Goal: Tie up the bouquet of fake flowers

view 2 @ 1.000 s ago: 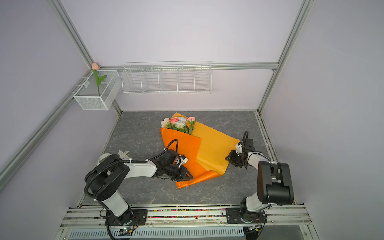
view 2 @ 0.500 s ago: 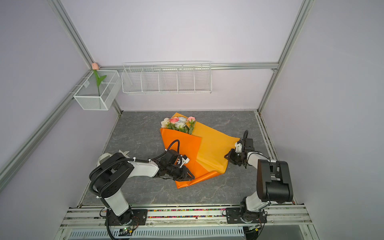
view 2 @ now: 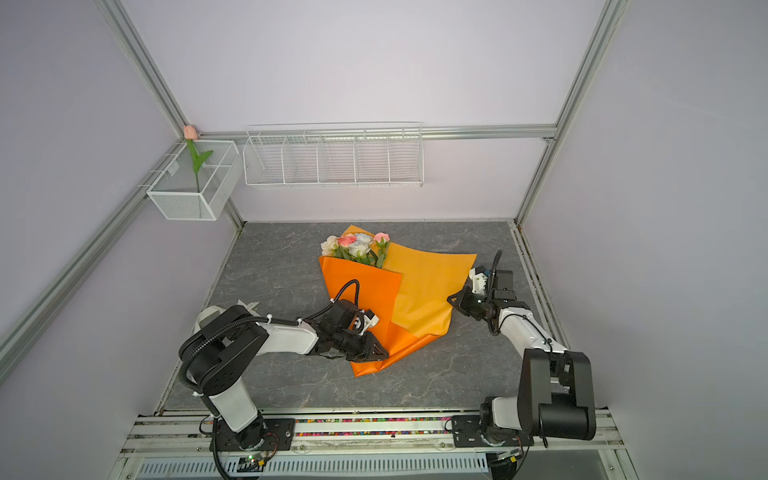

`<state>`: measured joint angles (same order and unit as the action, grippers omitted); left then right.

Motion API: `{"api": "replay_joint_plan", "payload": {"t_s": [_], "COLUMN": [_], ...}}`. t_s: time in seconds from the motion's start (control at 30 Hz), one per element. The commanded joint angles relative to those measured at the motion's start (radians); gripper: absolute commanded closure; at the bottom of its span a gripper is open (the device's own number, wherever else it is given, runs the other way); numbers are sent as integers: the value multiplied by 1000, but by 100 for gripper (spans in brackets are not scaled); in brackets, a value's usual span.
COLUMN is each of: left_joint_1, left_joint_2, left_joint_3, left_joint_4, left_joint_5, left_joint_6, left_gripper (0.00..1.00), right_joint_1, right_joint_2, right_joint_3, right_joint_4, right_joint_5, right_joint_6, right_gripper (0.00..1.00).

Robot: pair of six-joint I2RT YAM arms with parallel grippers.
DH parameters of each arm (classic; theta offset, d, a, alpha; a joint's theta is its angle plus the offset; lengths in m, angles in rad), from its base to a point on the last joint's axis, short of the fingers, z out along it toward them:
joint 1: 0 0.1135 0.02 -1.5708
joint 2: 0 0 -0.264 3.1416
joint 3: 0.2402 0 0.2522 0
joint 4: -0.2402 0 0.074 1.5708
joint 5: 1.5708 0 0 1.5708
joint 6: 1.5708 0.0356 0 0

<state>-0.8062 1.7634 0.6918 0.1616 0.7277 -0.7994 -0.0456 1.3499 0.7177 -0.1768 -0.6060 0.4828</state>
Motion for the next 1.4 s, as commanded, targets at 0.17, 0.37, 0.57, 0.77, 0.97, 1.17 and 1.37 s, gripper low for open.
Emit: {"api": "replay_joint_plan", "payload": {"t_s": [0.17, 0.37, 0.57, 0.77, 0.97, 1.17, 1.37], "left_joint_1": [-2, -2, -2, -2, -2, -2, -1], "left_joint_2": [21, 27, 19, 25, 28, 31, 34], "left_joint_3": [-40, -34, -34, -38, -48, -51, -62], "left_joint_4": [-43, -50, -50, -45, -49, -50, -35], "left_joint_5": [-81, -79, -80, -89, -108, -126, -139], "left_joint_6": [15, 17, 13, 10, 12, 11, 0], "left_gripper": [77, 78, 78, 79, 80, 81, 81], "right_joint_1": [37, 33, 43, 84, 120, 242, 424], "right_joint_2": [-43, 39, 49, 31, -36, -78, -57], "right_joint_3": [62, 39, 15, 5, 55, 145, 264], "right_joint_4": [-33, 48, 85, 52, 14, -102, -231], "right_joint_5": [-22, -131, -171, -95, -40, 147, 408], "right_joint_6": [-9, -35, -42, -29, 15, 13, 14], "right_gripper": [65, 59, 68, 87, 93, 93, 93]}}
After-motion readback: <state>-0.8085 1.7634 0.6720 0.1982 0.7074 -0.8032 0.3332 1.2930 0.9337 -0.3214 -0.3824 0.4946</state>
